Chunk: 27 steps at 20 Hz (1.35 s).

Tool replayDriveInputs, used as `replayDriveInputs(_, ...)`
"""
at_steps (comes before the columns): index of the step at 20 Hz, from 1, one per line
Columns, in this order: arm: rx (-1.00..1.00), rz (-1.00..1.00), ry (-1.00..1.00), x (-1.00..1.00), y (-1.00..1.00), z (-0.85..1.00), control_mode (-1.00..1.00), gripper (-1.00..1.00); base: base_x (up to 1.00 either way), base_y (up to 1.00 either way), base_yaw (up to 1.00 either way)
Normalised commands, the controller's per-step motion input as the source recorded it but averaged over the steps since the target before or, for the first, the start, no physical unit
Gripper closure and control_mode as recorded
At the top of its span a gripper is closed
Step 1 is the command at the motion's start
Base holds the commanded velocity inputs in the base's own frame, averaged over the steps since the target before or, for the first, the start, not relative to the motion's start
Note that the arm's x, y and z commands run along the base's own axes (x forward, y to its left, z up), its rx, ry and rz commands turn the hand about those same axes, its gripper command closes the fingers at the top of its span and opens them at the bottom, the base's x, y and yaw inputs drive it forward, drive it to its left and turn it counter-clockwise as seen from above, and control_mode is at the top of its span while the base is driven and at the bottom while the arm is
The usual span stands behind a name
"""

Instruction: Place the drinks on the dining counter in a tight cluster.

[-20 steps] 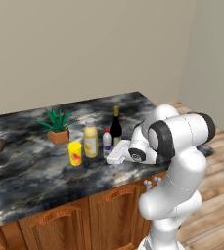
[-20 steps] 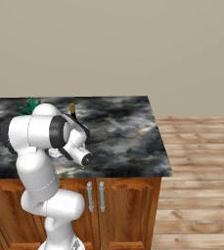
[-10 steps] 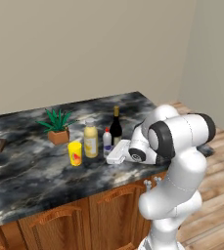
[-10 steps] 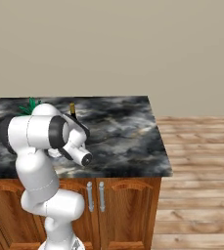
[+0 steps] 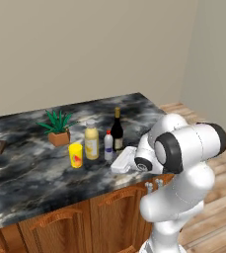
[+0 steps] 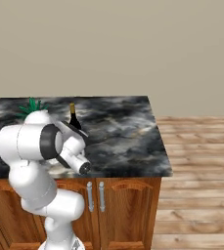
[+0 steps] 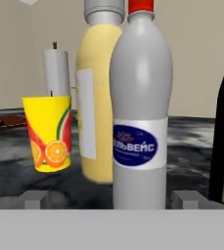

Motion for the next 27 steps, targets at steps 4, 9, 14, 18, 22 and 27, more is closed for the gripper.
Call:
replayDriveInputs(4, 0.0, -0.13, 0.0, -0.31, -0.67, 0.53, -1.0, -1.0, 0.0, 0.0, 0.0)
replayDriveInputs(9, -0.07, -0.19, 0.08, -0.09, -0.85, 1.0, -1.0, -1.0, 0.0, 0.0, 0.0)
replayDriveInputs(14, 0.0, -0.24, 0.34, 0.0, -0.9, 0.96, -1.0, -1.0, 0.0, 0.0, 0.0)
replayDriveInputs(18, 0.0, -0.21, 0.38, -0.12, -0.67, 0.83, -1.0, -1.0, 0.0, 0.0, 0.0)
replayDriveInputs(22, 0.0, -0.16, 0.27, -0.57, -0.11, 0.49, -1.0, -1.0, 0.0, 0.0, 0.0)
replayDriveInputs(27, -0.06, -0.15, 0.01, -0.97, 0.38, 0.59, -1.0, -1.0, 0.0, 0.0, 0.0)
